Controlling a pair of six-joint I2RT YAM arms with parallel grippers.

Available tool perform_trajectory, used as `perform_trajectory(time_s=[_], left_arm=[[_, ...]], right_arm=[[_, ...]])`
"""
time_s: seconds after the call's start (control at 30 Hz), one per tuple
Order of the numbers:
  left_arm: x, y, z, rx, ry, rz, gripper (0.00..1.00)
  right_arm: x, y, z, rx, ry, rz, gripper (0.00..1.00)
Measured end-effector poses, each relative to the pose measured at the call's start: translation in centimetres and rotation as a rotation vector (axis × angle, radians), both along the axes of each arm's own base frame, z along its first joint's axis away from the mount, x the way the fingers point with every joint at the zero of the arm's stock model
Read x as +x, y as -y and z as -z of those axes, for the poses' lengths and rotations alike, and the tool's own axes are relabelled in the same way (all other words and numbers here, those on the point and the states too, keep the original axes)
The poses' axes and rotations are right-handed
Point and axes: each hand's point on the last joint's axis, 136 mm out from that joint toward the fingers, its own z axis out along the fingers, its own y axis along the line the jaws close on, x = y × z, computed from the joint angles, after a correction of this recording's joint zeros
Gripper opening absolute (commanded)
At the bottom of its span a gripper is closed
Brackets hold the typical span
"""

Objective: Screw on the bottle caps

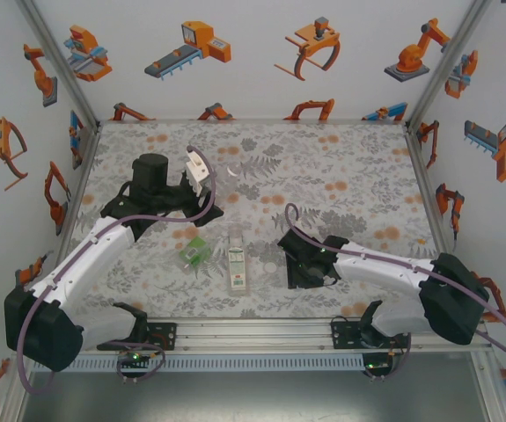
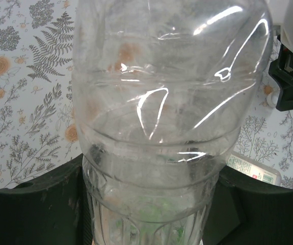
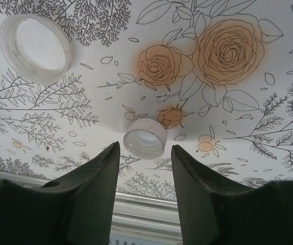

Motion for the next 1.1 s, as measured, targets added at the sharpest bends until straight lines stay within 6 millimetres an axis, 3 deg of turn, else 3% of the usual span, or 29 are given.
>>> perform_trajectory(time_s=[0.33,0.57,1.1], left_arm=[[0.1,0.0,-0.2,-0.002,0.005,0.0,0.0],[0.0,0.0,-0.2,-0.002,0.004,0.0,0.0],[0.0,0.0,-0.2,-0.002,0.004,0.0,0.0]], right_arm=[[-0.3,0.2,0.2,-0.005,-0.011,-0.002,0.45],[0.2,-0.5,-1.4,0.029,0.015,-0.002,0.45],[0.3,-0.5,-1.0,0.02,0.008,-0.002,0.45]])
